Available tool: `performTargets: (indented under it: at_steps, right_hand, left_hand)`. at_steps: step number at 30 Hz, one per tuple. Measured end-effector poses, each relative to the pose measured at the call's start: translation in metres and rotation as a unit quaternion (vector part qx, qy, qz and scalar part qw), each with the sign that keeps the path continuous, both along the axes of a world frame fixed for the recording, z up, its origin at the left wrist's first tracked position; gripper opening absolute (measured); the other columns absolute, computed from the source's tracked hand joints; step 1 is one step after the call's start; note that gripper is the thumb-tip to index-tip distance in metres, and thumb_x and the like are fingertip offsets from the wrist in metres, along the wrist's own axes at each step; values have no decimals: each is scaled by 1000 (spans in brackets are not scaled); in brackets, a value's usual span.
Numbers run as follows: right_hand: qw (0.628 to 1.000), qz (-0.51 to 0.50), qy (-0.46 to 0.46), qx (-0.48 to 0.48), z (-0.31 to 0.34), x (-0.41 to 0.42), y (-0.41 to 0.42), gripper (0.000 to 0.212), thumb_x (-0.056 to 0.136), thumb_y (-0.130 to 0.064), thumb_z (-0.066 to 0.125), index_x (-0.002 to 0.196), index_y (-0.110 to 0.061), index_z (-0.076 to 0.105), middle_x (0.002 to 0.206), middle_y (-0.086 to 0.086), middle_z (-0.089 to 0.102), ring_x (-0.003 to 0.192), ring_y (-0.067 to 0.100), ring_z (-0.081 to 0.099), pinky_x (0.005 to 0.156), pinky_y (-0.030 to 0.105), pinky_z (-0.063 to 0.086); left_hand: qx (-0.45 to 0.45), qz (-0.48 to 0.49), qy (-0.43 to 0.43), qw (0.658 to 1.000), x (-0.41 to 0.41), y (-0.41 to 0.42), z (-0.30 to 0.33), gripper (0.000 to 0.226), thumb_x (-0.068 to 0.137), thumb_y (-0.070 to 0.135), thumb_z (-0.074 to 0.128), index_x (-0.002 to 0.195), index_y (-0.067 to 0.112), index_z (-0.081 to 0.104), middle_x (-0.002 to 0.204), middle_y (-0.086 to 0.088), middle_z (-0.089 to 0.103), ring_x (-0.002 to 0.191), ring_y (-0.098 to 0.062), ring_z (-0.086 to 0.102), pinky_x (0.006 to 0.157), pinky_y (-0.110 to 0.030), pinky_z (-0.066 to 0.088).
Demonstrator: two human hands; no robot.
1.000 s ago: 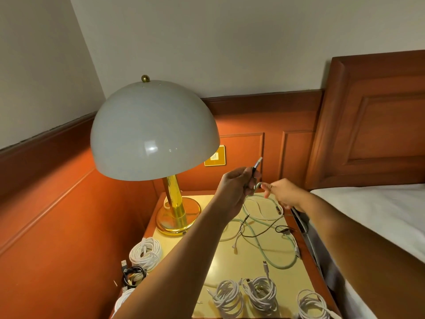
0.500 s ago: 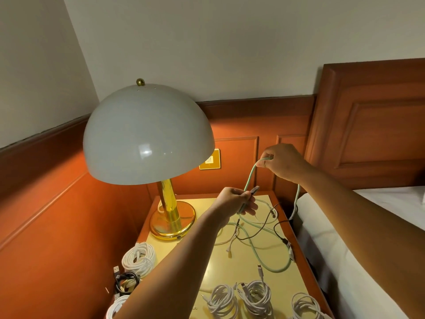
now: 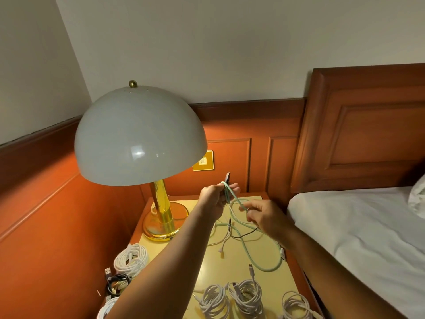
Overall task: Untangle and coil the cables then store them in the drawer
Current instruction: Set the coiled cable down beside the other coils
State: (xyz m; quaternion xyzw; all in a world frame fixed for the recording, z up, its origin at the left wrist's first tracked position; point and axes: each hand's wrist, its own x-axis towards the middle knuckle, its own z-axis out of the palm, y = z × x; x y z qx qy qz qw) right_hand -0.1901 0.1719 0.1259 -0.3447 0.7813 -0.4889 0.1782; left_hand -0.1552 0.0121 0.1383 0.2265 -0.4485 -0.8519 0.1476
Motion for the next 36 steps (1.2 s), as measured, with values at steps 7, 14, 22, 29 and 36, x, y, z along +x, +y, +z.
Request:
performTargets:
  at_steps: [7, 14, 22, 29, 36]
  right_hand:
    - [990, -41, -120, 63, -55, -13, -9, 44, 99, -44, 49, 75, -10, 64, 58, 3, 52, 55, 13, 45, 53, 24, 38]
    - [993, -84, -17, 80, -38, -58, -34, 28, 101, -16, 45, 85, -10, 67, 74, 0, 58, 69, 14, 50, 64, 31, 43]
    - [969, -142, 131, 156, 31, -83, -48, 42, 85, -50, 67, 67, -12, 59, 59, -2, 53, 53, 14, 45, 51, 23, 32]
    - [966, -81, 231, 86, 61, -87, -55, 16, 95, -23, 61, 96, -9, 69, 90, 3, 66, 76, 11, 55, 59, 19, 35]
    - [949, -57, 300, 75, 84, -73, -49, 24, 91, -30, 66, 77, -10, 68, 61, -9, 53, 59, 5, 49, 59, 21, 33]
  left_hand:
    - [53, 3, 74, 996, -2, -1, 4, 37, 100, 11, 36, 130, -8, 47, 93, -14, 72, 76, -19, 73, 75, -25, 53]
    - [-2, -61, 91, 994, 11, 3, 15, 27, 102, 13, 37, 100, -1, 59, 71, -5, 61, 60, -13, 58, 60, -21, 48]
    - [-108, -102, 93, 984, 33, 4, 16, 29, 103, 12, 40, 95, -1, 64, 74, -8, 59, 64, -14, 54, 58, -21, 45]
    - [-212, -116, 45, 969, 35, 11, 10, 28, 102, 16, 44, 95, -1, 66, 76, -8, 69, 67, -17, 63, 66, -26, 52]
    - [-251, -88, -32, 963, 28, 5, 5, 29, 103, 18, 43, 97, -1, 65, 79, -9, 71, 68, -18, 65, 68, -27, 51]
